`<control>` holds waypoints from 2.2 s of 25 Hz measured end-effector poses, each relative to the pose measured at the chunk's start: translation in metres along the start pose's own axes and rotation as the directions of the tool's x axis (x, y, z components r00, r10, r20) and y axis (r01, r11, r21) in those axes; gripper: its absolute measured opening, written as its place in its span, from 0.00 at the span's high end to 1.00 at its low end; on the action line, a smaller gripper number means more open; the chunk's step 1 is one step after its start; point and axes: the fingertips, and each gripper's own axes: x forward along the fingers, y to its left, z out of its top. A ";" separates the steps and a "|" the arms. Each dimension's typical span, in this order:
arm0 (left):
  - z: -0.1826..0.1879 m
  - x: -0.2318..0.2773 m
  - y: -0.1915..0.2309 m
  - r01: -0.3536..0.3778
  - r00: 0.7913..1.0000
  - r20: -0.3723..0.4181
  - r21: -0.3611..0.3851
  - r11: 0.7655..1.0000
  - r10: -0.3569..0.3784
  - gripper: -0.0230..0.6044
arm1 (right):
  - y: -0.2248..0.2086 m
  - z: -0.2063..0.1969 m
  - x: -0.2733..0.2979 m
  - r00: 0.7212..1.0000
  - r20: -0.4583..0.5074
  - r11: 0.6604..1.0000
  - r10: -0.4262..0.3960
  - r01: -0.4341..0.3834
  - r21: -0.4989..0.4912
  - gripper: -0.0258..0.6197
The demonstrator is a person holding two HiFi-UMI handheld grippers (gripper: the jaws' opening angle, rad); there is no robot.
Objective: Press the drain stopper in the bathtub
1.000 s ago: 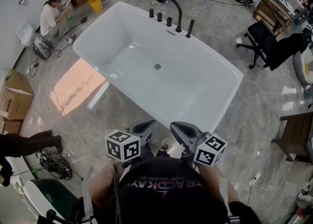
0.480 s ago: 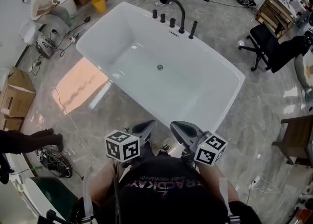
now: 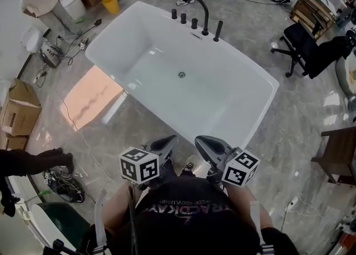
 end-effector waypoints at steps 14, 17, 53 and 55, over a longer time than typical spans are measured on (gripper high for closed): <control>0.010 0.001 -0.001 -0.004 1.000 -0.004 0.026 1.000 0.004 0.96 | -0.005 0.007 -0.002 1.000 0.026 1.000 -0.001 0.000 0.020 0.94; 0.012 -0.002 -0.001 -0.009 1.000 0.003 0.027 1.000 0.009 0.96 | -0.005 0.007 -0.001 1.000 0.025 1.000 0.002 -0.003 0.025 0.94; 0.079 -0.084 0.148 0.113 0.993 -0.036 0.024 0.993 -0.112 0.96 | 0.033 0.011 0.159 0.976 0.130 0.985 -0.172 0.168 0.047 0.94; 0.079 -0.090 0.157 0.116 0.993 -0.040 0.027 0.993 -0.115 0.96 | 0.037 0.010 0.169 0.974 0.138 0.984 -0.178 0.173 0.048 0.94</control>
